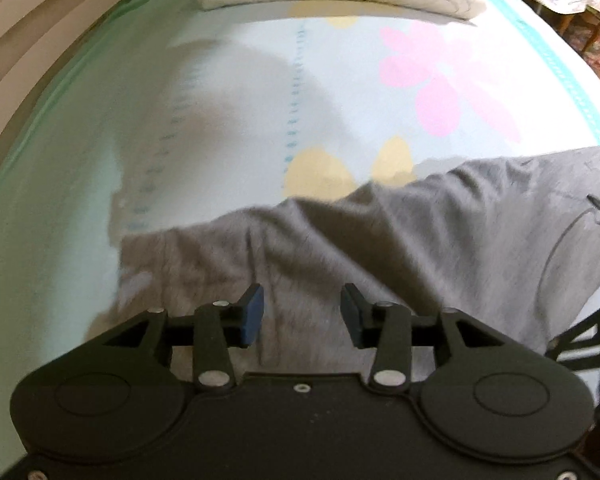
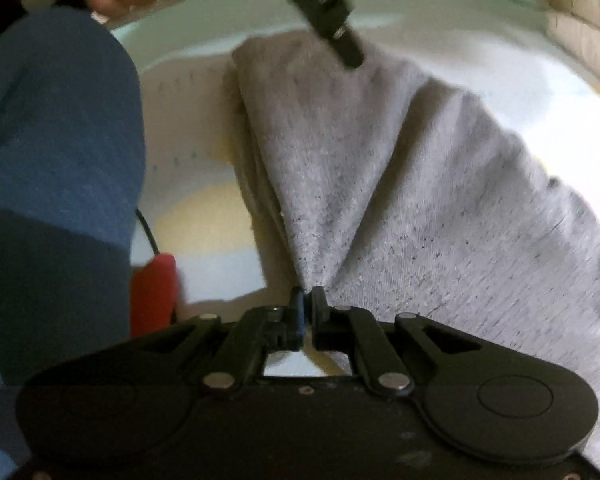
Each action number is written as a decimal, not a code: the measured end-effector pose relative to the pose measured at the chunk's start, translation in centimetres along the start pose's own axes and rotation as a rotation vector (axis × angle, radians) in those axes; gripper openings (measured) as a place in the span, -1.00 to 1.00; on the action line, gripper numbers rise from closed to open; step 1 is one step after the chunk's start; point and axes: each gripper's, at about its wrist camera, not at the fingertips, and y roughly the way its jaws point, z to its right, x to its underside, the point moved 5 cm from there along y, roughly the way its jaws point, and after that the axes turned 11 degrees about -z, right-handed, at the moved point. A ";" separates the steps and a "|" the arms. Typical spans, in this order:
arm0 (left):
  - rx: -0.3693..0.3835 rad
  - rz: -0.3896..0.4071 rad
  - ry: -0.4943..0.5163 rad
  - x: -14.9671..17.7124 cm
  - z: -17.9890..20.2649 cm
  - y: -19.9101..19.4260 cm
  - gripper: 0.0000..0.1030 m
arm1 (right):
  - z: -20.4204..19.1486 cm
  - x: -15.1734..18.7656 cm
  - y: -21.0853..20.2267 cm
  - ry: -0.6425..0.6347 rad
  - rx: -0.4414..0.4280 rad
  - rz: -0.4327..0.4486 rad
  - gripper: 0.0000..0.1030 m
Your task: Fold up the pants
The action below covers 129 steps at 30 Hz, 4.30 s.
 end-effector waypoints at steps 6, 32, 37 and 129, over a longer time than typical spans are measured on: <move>-0.030 -0.068 0.014 -0.1 0.0 4.1 0.07 | 1.3 -0.5 0.2 0.009 -0.072 -0.020 -0.90; -0.071 -0.089 0.072 2.0 0.3 7.1 0.03 | 26.6 -5.2 -4.4 0.597 -0.220 0.052 0.09; 0.020 -0.087 -0.020 1.7 -1.4 7.2 0.03 | 22.5 -4.9 -2.5 0.446 -0.326 -0.090 0.13; -0.180 -0.174 -0.050 -2.3 -7.1 6.6 -0.06 | 26.3 5.8 -11.6 0.664 0.270 0.189 -0.41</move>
